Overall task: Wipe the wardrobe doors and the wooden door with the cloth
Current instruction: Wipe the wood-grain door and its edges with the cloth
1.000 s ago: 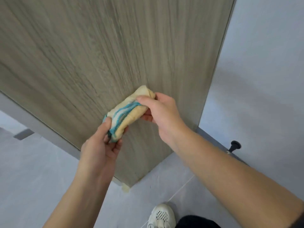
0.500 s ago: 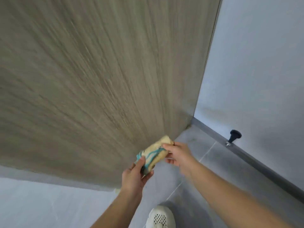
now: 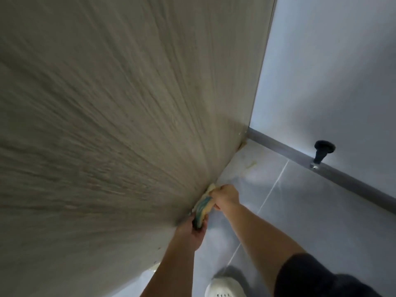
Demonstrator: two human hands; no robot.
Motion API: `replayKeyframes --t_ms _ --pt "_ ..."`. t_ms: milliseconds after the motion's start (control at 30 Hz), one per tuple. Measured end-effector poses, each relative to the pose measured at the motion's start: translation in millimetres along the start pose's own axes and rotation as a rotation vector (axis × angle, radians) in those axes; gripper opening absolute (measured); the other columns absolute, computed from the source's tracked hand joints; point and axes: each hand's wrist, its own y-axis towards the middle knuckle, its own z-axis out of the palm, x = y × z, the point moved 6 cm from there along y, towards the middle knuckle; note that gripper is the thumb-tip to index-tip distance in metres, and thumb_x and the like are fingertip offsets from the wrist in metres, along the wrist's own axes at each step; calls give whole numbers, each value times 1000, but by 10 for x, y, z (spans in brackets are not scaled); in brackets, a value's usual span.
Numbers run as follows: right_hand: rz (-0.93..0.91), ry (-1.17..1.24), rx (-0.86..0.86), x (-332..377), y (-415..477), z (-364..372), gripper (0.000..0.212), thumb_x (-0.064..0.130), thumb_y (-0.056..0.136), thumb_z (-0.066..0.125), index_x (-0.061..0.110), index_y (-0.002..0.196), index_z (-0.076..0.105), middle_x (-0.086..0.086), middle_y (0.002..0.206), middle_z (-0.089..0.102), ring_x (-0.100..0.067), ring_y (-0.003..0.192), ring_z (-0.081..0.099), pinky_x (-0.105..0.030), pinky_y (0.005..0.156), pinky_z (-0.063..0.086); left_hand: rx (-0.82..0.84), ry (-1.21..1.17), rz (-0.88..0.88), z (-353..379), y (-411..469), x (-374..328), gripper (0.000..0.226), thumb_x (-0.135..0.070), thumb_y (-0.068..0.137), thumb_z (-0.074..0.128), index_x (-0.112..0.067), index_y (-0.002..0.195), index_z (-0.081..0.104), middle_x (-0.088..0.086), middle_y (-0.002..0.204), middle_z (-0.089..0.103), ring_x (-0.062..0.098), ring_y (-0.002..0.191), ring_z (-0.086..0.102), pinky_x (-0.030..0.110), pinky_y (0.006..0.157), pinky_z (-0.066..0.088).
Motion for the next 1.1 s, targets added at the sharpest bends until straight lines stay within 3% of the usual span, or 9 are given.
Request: replayKeyframes --t_ms 100,233,400,533,600,700,767,933,1100 --pt "13 14 -22 -15 29 48 18 18 80 65 3 89 69 -13 85 70 -28 76 69 -30 61 57 -3 -27 17 4 30 8 20 -6 102 42 6 92 55 20 93 58 29 79 56 26 36 51" --pt "0 118 -30 32 -102 13 13 14 79 65 9 68 60 -11 76 66 -30 80 69 -43 75 60 25 -6 25 -4 -143 -27 19 -8 101 45 6 106 57 19 96 61 27 80 59 23 39 51" --pt "-154 216 -19 307 -528 -134 22 13 80 65 13 63 53 -8 67 57 -26 70 62 -34 64 50 76 9 82 15 -678 -136 25 -11 99 50 8 114 58 20 91 63 25 76 60 21 41 51" --pt "-291 287 -6 684 -1025 -306 13 18 79 71 15 68 63 -8 71 65 -29 76 68 -42 70 55 141 -21 164 120 -1358 -249 23 -12 99 51 7 92 62 17 68 66 23 72 58 18 38 48" --pt "-362 329 0 905 -1352 -407 12 17 78 73 10 72 66 -8 70 65 -26 72 67 -44 70 57 192 -25 233 169 -1749 -342 22 -12 99 50 4 92 62 15 68 67 21 70 60 16 40 49" --pt "-463 405 20 1219 -1817 -521 17 13 77 74 -2 79 67 -11 69 63 -22 64 61 -40 63 53 266 -34 333 189 -2221 -486 22 -13 99 49 1 91 64 11 65 70 17 56 68 15 43 50" --pt "-534 442 59 1440 -2211 -600 15 11 77 75 3 71 64 -7 63 60 -18 57 57 -34 57 49 322 -61 398 180 -2612 -575 21 -13 99 49 -1 91 64 9 65 70 14 51 68 14 44 51" --pt "-738 520 166 2004 -3125 -847 23 8 80 72 15 62 58 -5 62 59 -16 57 55 -30 56 44 432 -52 610 248 -3573 -775 20 -14 99 49 -5 89 65 5 66 71 11 53 68 12 47 51" --pt "-853 592 398 2305 -3682 -1023 17 7 87 67 13 73 62 -8 74 63 -17 70 60 -29 62 50 467 5 840 269 -4195 -836 18 -20 98 52 -10 97 67 0 79 73 9 73 71 14 55 53"
